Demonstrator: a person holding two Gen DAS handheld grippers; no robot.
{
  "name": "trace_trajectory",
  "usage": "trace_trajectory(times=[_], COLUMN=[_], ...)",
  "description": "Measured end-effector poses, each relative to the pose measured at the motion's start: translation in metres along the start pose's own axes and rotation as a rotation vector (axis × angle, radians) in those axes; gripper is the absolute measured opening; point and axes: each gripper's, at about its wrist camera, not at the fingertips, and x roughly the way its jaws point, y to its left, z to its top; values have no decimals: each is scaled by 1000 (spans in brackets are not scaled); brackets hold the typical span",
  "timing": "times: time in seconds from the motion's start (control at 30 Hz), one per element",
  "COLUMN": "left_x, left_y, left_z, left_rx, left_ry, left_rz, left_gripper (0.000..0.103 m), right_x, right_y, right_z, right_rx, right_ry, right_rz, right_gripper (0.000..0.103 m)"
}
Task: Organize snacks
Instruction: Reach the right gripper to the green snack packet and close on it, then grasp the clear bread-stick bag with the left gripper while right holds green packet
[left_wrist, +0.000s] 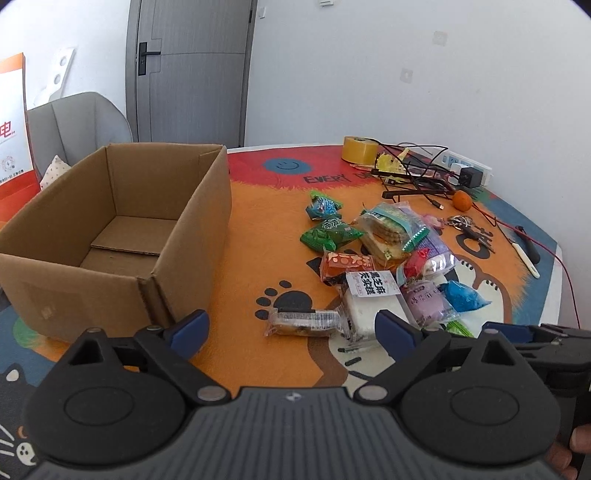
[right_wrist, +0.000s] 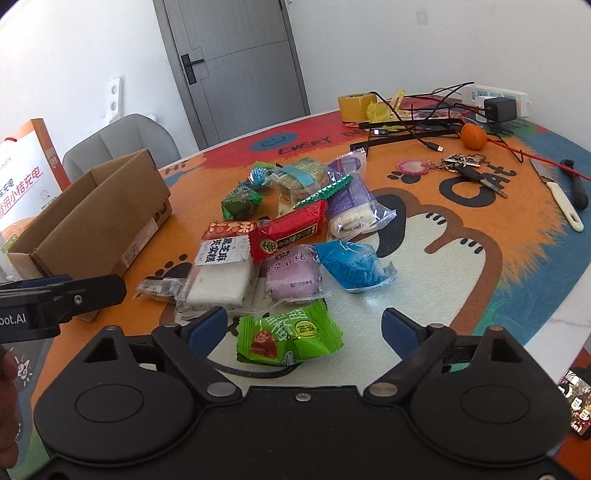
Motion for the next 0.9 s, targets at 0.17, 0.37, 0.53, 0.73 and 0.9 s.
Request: trace_trajectory(times=[0.17,0.37,0.53,0.73,0.9], left_x=[12,23,31,43,51], left_y=[1,-3,-7,-14,-17], left_z=[3,4,5,3,-2], left_rx=[-10,-8,-9,1,-1], left_ry=[11,13,17,10,15], left_rz=[-7,-1,17,54,64], left_gripper=[95,92,90,85,80], right_x=[8,9,8,9,9], right_y=[-2,-13,-27,-32,-32], right_z=[1,2,3,3,1], right_rx=[3,24,59,61,51], right_ry=[1,-22,-36,-46,-57], right_rz=[48,55,27,27,27], right_gripper=[52,46,46,46,47])
